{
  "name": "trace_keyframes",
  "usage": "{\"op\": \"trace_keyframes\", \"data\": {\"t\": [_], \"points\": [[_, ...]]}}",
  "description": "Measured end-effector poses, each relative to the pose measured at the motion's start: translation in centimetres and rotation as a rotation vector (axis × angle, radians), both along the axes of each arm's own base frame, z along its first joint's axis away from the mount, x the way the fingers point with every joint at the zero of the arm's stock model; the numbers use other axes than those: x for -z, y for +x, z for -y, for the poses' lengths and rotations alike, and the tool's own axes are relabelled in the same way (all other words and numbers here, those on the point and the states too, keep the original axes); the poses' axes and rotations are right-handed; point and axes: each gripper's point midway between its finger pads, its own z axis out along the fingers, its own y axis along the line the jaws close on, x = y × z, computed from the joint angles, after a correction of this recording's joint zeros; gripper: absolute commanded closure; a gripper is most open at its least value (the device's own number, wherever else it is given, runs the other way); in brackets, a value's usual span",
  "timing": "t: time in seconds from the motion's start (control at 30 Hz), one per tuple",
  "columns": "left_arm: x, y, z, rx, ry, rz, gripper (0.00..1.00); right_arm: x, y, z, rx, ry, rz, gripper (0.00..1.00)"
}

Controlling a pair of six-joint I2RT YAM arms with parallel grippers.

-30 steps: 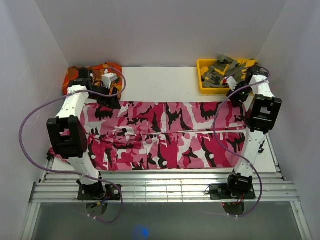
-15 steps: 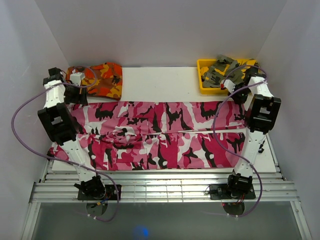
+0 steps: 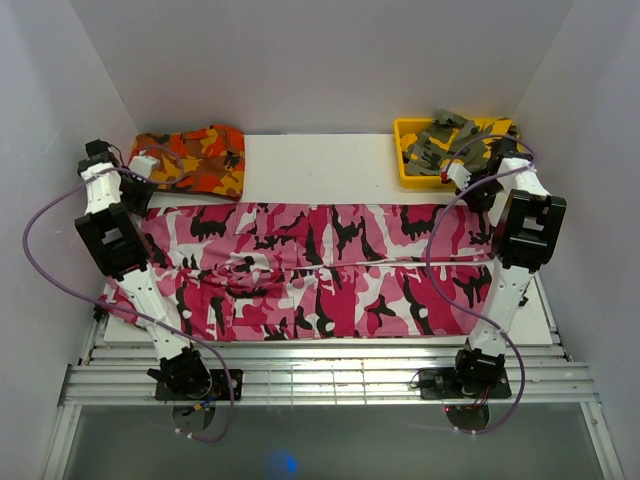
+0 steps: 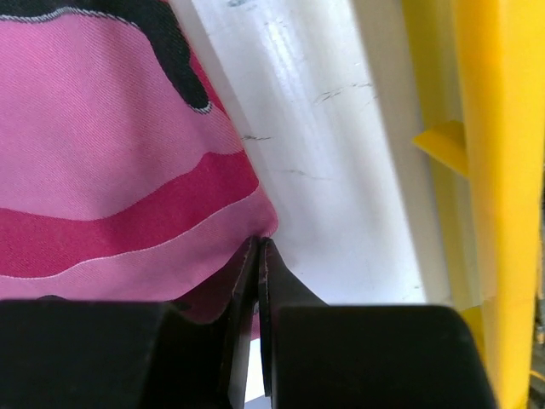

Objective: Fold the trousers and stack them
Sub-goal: Fold the trousers

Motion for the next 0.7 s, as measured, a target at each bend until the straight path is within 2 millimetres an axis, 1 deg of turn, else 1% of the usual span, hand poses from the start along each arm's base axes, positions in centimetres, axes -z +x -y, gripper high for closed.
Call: {"op": "trace_keyframes", "data": {"t": [0.07, 0.2, 0.27, 0.3, 0.37, 0.4, 0.47, 0.5, 0.53, 0.57, 0.7], "points": [[0.7, 0.3, -0.4, 0.035, 0.023, -0.009, 0.32, 0.0, -0.4, -0.1, 0.006, 0.003, -0.008, 0.92], [2.6, 0.3, -0.7, 0.088, 0.039, -0.039, 0.34, 0.1, -0.7, 0.0, 0.014, -0.001, -0.012, 0.92], [2.5, 0.4, -0.7, 0.109, 0.045, -0.036, 0.37, 0.0, -0.8, 0.0, 0.017, -0.004, -0.013, 0.92], [2.5, 0.4, -0.6, 0.118, 0.045, -0.036, 0.42, -0.1, -0.8, 0.1, 0.020, -0.005, -0.013, 0.92], [2.7, 0.4, -0.5, 0.139, 0.042, -0.036, 0.48, -0.1, -0.8, 0.1, 0.022, -0.007, -0.014, 0.92], [2.8, 0.4, -0.4, 0.152, 0.040, -0.037, 0.56, -0.1, -0.8, 0.1, 0.024, -0.008, -0.015, 0.92], [3.0, 0.3, 0.0, 0.179, 0.029, -0.039, 0.68, -0.1, -0.8, 0.2, 0.028, -0.009, -0.016, 0.92], [3.1, 0.2, 0.2, 0.190, 0.026, -0.041, 0.83, 0.0, -0.8, 0.2, 0.030, -0.009, -0.016, 0.92], [3.0, 0.2, 0.2, 0.196, 0.025, -0.040, 0.93, -0.1, -0.8, 0.2, 0.033, -0.009, -0.017, 0.92], [3.0, 0.2, 0.2, 0.202, 0.027, -0.039, 1.00, -0.1, -0.9, 0.2, 0.038, -0.008, -0.019, 0.92], [2.7, 0.8, 0.2, 0.186, 0.028, -0.012, 1.00, -0.2, -0.9, 0.1, 0.062, 0.006, -0.021, 0.92]]}}
